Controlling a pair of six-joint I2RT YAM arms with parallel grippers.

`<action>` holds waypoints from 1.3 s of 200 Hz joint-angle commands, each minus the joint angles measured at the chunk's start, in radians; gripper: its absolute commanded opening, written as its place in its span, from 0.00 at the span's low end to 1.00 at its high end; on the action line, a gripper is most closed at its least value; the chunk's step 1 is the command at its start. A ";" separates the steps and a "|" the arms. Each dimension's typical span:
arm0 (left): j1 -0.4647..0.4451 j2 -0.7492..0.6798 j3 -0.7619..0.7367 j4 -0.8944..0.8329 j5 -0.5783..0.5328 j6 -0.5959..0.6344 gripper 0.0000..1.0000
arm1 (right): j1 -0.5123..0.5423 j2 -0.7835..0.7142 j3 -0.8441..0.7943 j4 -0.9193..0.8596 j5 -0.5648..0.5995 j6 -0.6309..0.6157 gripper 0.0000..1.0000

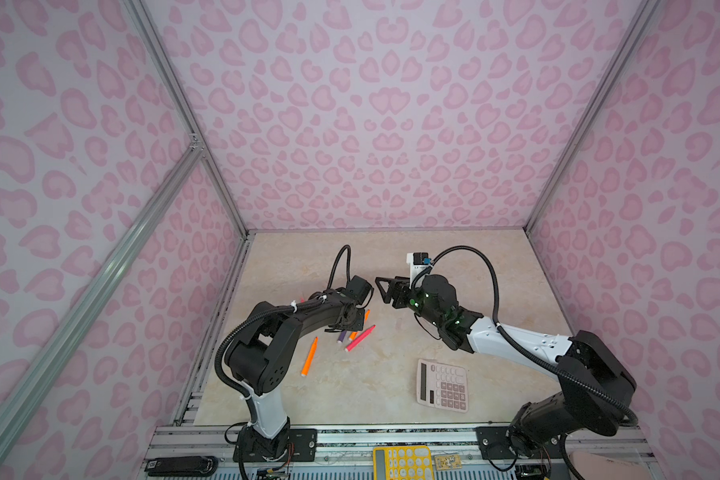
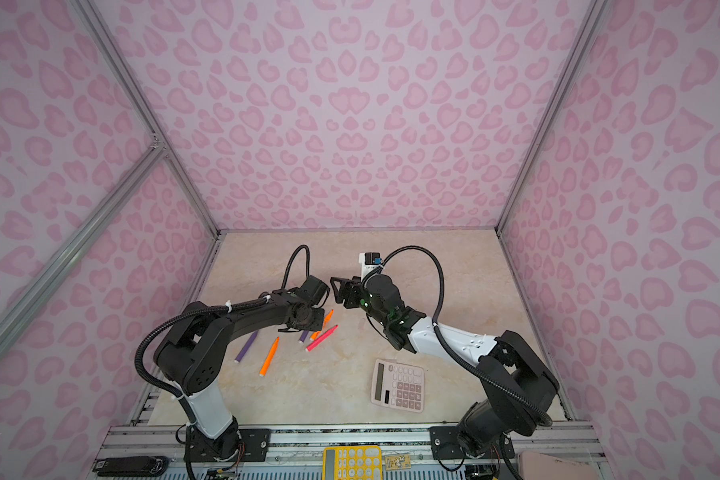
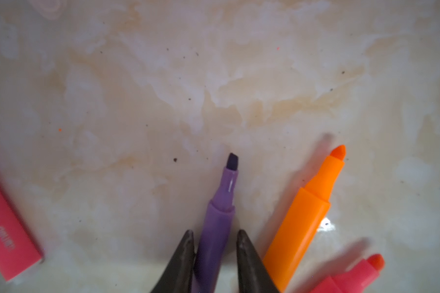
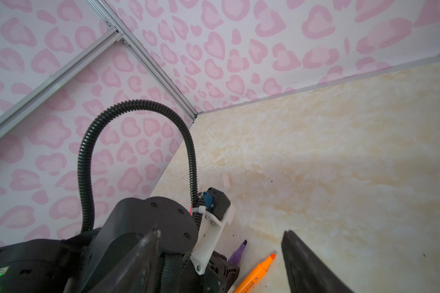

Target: Insert the pens into the pen caps

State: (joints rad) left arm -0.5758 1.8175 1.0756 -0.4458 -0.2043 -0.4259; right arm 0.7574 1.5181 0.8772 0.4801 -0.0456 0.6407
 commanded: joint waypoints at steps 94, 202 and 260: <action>0.040 -0.233 -0.126 0.064 0.003 -0.025 0.03 | -0.008 -0.011 -0.040 0.053 -0.003 0.034 0.78; 0.004 -0.761 -0.472 0.513 0.277 0.062 0.03 | 0.084 0.085 0.006 0.117 -0.060 0.072 0.77; -0.001 -0.860 -0.515 0.539 0.274 0.073 0.03 | 0.140 0.089 0.000 0.156 -0.060 0.083 0.70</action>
State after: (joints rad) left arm -0.5762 0.9726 0.5686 0.0349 0.0559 -0.3664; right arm 0.8795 1.5990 0.8875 0.5812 -0.1047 0.7166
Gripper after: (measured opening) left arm 0.141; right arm 0.707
